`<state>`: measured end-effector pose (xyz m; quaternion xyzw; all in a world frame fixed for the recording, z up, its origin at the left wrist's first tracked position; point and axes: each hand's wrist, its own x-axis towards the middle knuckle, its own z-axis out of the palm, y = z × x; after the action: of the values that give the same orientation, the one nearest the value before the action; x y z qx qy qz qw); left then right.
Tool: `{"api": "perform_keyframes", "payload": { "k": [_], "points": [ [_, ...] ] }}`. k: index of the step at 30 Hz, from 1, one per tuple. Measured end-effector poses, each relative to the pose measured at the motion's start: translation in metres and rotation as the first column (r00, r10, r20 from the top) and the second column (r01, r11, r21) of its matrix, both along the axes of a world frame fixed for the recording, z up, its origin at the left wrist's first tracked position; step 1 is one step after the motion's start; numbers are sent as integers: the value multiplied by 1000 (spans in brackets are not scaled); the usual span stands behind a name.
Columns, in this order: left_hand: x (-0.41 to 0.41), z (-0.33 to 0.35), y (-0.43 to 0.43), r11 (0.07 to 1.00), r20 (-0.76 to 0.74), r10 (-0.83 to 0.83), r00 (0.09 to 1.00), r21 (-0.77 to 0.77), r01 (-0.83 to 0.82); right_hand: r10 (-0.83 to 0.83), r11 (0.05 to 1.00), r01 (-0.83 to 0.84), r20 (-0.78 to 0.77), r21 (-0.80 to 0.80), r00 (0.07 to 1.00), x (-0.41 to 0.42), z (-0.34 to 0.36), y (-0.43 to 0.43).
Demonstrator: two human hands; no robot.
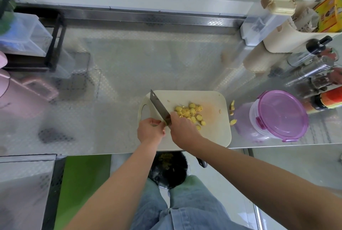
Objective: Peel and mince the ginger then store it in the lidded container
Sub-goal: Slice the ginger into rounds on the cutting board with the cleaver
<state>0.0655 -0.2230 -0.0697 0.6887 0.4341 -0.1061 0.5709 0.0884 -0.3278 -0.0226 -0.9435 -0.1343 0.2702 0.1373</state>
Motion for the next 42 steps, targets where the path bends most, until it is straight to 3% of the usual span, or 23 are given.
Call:
{"api": "perform_keyframes", "payload": {
  "k": [8,21,32,42],
  "points": [
    [-1,-4,1,999,13,-36,999,11,36,-37,999,37,13,14,999,-1,-5,3],
    [1,-4,1,998,11,52,999,-45,-51,-11,1000,11,14,3,1000,-8,-2,-3],
    [-5,-3,1,985,63,-130,990,120,122,-38,999,38,6,-23,999,-15,-4,-3],
    [-3,-5,3,997,54,-61,997,49,59,-10,1000,10,11,-16,1000,-18,-1,-10]
  ]
}}
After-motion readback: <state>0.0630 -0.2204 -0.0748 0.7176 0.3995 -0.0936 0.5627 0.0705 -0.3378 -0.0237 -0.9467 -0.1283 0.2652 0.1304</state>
